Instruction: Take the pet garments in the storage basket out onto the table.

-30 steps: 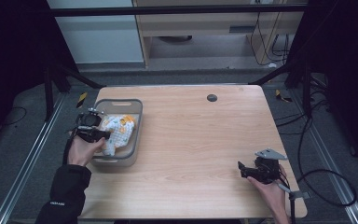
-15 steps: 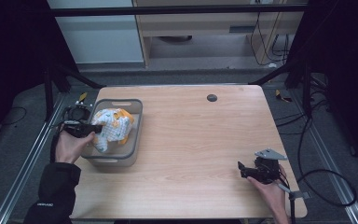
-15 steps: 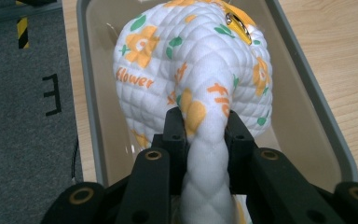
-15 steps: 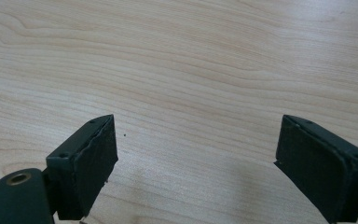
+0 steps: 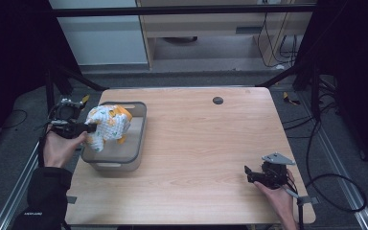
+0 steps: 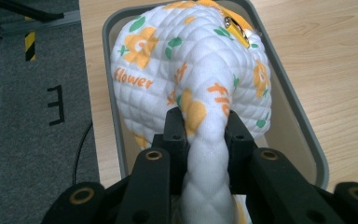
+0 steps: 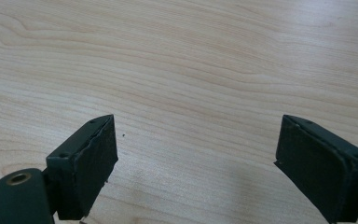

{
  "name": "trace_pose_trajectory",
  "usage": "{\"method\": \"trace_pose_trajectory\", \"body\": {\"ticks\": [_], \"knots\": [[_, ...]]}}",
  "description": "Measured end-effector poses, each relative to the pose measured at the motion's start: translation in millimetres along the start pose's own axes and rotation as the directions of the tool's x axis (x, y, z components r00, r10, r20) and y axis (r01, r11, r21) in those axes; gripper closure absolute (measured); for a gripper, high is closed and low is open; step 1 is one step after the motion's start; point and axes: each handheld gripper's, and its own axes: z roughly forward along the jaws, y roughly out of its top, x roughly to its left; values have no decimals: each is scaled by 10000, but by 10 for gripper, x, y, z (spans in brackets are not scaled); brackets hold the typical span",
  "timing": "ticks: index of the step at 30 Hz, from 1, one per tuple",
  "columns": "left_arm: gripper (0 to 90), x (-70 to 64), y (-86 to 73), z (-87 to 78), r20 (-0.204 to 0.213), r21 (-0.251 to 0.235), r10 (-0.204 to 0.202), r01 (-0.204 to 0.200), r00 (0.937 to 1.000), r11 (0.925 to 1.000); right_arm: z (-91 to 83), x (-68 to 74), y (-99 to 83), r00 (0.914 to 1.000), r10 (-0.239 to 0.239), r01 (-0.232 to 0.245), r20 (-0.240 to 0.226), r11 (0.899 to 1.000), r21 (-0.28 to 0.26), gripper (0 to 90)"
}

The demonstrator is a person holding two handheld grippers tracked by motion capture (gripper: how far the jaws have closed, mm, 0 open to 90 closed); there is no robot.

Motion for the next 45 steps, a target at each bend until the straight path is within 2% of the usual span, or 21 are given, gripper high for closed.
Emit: {"method": "trace_pose_trajectory", "body": {"ticks": [8,10,15,31,38,45], "knots": [[750,-41,56,-193,6,-271,250,-249,9997,9993,0,5,0,10000,-47,47,7,10000,-41,129],[751,-76,72,-286,20,-424,358,-357,9994,9985,-4,3,2,9999,-124,124,16,9999,-87,131],[751,-135,102,-409,221,-623,534,-519,9983,9967,-7,11,3,9999,-149,149,26,9998,-130,133],[751,-342,186,-572,484,-958,1074,-1024,9930,9901,-16,12,5,9999,-153,153,-18,9997,-188,136],[751,-505,223,-659,694,-1177,1485,-1397,9865,9832,-20,8,4,9998,-189,189,5,9995,-265,139],[751,-678,234,-692,989,-1247,1991,-1864,9750,9745,-20,7,4,9998,-193,193,1,9995,-269,139]]}}
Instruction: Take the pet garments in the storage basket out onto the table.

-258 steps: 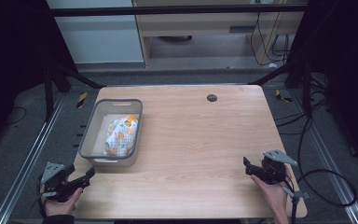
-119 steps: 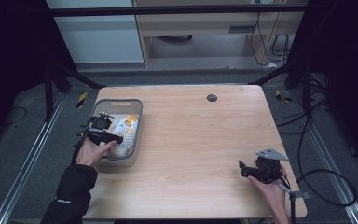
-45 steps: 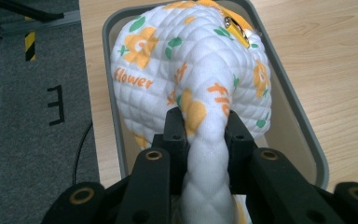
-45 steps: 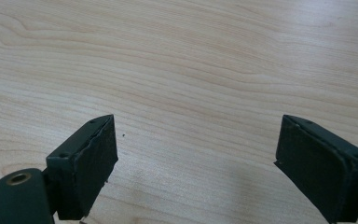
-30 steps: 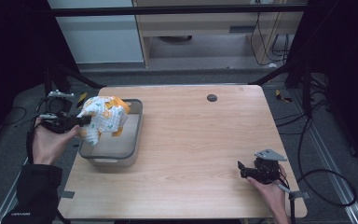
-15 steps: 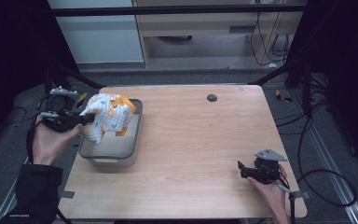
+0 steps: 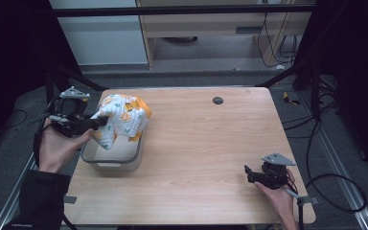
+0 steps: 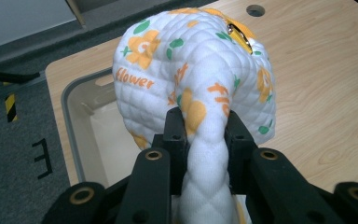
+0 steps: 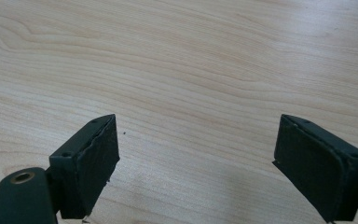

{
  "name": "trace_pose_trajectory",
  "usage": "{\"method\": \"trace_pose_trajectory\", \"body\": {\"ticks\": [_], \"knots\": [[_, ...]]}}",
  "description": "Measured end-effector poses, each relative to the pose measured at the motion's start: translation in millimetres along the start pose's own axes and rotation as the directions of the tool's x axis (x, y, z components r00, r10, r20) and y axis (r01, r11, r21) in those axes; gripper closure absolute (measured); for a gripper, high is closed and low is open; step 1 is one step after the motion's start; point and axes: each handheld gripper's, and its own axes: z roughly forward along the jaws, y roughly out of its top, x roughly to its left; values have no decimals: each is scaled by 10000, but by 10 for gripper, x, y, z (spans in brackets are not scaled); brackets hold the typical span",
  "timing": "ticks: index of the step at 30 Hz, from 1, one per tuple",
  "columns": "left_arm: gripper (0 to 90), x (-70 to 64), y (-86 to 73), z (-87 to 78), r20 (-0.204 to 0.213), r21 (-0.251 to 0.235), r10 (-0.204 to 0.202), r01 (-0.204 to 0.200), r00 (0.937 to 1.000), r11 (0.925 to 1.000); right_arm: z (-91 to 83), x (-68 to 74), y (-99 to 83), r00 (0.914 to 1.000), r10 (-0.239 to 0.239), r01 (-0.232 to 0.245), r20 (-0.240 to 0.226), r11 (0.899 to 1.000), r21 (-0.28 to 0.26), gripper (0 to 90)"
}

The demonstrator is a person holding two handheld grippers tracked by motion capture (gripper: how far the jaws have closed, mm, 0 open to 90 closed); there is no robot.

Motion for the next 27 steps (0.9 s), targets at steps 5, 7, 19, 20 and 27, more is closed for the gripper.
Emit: {"method": "trace_pose_trajectory", "body": {"ticks": [5,7,19,20,27], "knots": [[751,-123,36,4,332,-118,306,-302,9990,9995,0,-1,0,10000,13,-13,-5,10000,-17,141],[751,-178,56,9,446,-138,447,-441,9980,9989,0,-2,0,10000,11,-11,-2,10000,-9,141],[751,-483,135,142,1046,-25,1207,-1211,9872,9926,-13,-27,-2,9999,117,-115,110,9999,-116,141],[751,-505,140,156,1087,-14,1267,-1273,9860,9919,-11,-34,-4,9998,85,-83,156,9999,-134,141],[750,-664,150,264,1416,98,1761,-1793,9741,9838,-12,-45,-7,9997,124,-120,218,9998,-141,140]]}}
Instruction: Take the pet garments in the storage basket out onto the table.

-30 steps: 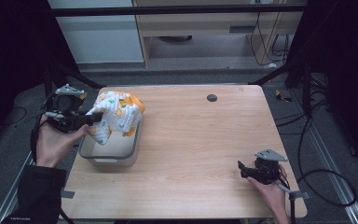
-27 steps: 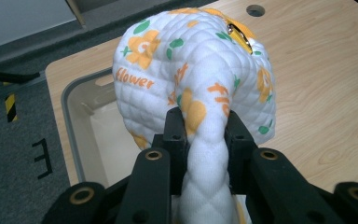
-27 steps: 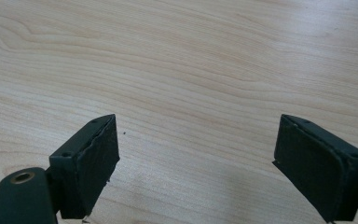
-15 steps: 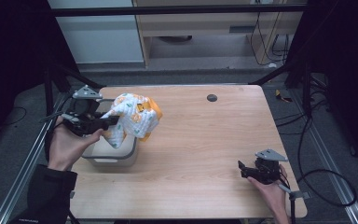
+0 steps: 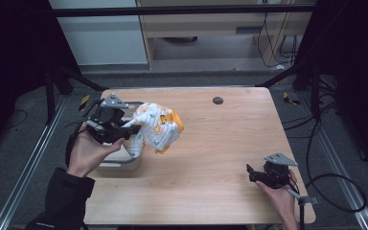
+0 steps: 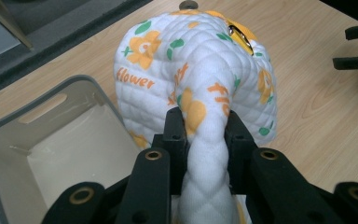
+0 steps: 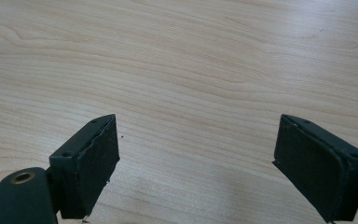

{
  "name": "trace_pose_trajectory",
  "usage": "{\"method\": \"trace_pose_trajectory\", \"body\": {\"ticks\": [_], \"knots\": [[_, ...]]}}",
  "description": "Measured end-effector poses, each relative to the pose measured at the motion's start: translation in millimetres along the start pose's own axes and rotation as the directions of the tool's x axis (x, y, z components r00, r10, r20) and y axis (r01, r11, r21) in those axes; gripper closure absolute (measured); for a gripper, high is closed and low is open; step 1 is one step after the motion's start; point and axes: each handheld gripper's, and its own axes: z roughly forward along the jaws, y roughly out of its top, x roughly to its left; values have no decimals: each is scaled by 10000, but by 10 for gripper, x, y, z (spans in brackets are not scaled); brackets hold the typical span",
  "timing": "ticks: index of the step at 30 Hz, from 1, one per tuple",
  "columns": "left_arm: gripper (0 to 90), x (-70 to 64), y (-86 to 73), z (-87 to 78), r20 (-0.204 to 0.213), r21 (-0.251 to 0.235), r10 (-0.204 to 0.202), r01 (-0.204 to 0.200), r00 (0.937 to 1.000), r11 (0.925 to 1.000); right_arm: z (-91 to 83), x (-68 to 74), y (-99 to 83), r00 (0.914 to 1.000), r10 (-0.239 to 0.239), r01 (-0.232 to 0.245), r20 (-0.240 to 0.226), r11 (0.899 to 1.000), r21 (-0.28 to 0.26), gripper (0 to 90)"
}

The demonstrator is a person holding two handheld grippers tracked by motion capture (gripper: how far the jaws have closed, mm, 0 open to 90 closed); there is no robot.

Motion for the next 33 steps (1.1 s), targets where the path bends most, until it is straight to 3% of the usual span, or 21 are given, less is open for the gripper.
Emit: {"method": "trace_pose_trajectory", "body": {"ticks": [7,15,20,23,33], "knots": [[750,-181,40,185,377,263,529,-540,9979,9982,-7,-15,0,10000,16,-15,85,10000,-74,137],[750,-351,73,397,735,480,865,-902,9935,9948,-10,-36,-4,9998,63,-60,184,9999,-134,134],[750,-448,84,525,1043,571,1108,-1172,9884,9915,-13,-51,-8,9996,127,-123,261,9998,-133,132],[750,-527,76,625,1177,767,1451,-1547,9824,9850,-16,-63,-10,9995,148,-144,282,9998,-144,131],[750,-666,2,886,1618,1101,1706,-1896,9720,9757,-5,-63,-19,9993,122,-118,367,9999,-114,131]]}}
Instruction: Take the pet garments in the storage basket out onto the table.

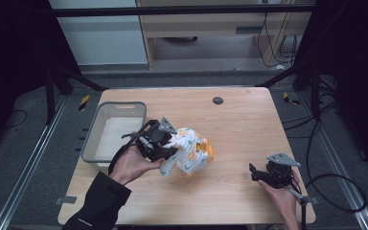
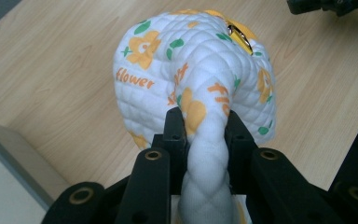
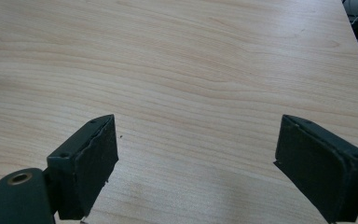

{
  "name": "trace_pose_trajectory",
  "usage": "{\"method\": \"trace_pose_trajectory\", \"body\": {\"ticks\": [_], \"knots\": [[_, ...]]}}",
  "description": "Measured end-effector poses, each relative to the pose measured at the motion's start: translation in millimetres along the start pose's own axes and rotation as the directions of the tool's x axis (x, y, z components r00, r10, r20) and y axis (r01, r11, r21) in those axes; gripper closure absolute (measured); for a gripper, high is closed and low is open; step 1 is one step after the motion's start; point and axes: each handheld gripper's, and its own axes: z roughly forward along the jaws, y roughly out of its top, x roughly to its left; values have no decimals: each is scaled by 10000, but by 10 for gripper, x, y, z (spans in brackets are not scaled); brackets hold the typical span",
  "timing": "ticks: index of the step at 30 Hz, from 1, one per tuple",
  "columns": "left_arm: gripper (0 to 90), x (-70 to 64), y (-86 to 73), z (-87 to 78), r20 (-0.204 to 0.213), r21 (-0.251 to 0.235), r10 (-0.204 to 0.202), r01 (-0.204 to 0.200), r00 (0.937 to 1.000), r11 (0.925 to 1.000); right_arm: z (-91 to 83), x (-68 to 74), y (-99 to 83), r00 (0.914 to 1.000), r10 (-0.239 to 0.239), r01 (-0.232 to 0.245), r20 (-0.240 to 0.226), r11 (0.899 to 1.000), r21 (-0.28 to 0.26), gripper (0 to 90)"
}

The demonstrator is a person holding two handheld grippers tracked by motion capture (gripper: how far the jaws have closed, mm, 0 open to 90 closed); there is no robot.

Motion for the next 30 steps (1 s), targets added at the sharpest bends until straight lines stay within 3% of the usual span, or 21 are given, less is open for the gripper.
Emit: {"method": "trace_pose_trajectory", "body": {"ticks": [11,30], "knots": [[749,-145,-44,301,569,482,577,-604,9967,9970,2,-3,-2,10000,1,-1,-3,10000,-19,130],[711,-321,-179,724,1253,1233,1220,-1375,9846,9828,0,-4,-3,10000,14,-14,-31,10000,-1,129]]}}
